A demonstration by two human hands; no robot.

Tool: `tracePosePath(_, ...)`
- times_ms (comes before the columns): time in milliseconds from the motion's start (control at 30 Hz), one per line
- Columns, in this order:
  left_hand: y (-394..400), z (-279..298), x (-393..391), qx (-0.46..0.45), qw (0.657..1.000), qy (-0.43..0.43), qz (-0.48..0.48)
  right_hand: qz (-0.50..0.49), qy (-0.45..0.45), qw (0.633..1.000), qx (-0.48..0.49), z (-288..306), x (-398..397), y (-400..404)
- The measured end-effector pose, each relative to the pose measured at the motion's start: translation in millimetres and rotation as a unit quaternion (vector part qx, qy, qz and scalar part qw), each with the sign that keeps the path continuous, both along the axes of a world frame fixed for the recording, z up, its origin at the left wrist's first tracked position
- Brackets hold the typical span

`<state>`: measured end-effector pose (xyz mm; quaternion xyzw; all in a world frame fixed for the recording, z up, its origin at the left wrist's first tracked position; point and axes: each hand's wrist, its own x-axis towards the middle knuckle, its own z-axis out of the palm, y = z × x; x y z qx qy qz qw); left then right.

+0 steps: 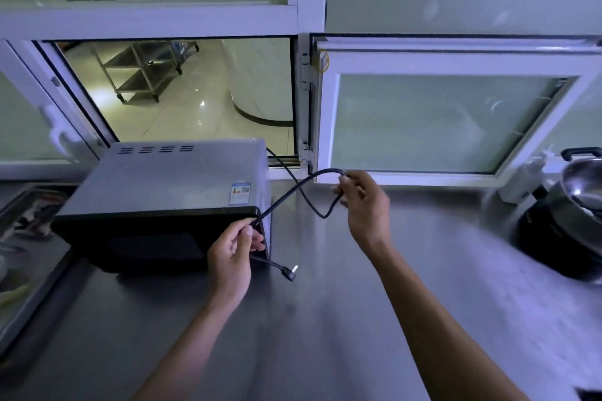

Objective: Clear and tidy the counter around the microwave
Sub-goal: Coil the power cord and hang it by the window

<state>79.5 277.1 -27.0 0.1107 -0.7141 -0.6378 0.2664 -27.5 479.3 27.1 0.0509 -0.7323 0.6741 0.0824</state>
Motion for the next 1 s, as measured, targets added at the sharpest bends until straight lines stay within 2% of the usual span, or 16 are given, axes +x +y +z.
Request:
tracePosePath(167,-25,-10,-20,-0.037,0.997,0.002,-0.062,-0.055,-0.007,0.998,-0.042,8,26,-27)
tracePosePath(300,-15,-19,-42,-0.073,0.989,-0.02,-0.125,-0.093,-0.005,0.994,-0.049,22,38,-36)
tracePosePath(467,7,-8,-71,-0.134,0.983,0.0,-0.125,-0.096,0.011,0.994,-0.046,44,42,-26)
tracePosePath(667,29,-1,-117,-0.234,0.96,0.033,-0.152,-0.086,0.016,0.991,-0.097,66,23,-4)
tracePosePath(867,48,-20,-160,-0.266,0.951,0.045,-0.151,-0.072,0.014,0.991,-0.112,73,-16,27)
tracePosePath(933,50,-34,-171,-0.299,0.941,0.058,-0.15,-0.072,0.011,0.991,-0.111,73,-31,39)
tracePosePath(1000,49,-45,-178,-0.374,0.91,0.069,-0.162,-0.072,0.0,0.991,-0.117,67,-43,49)
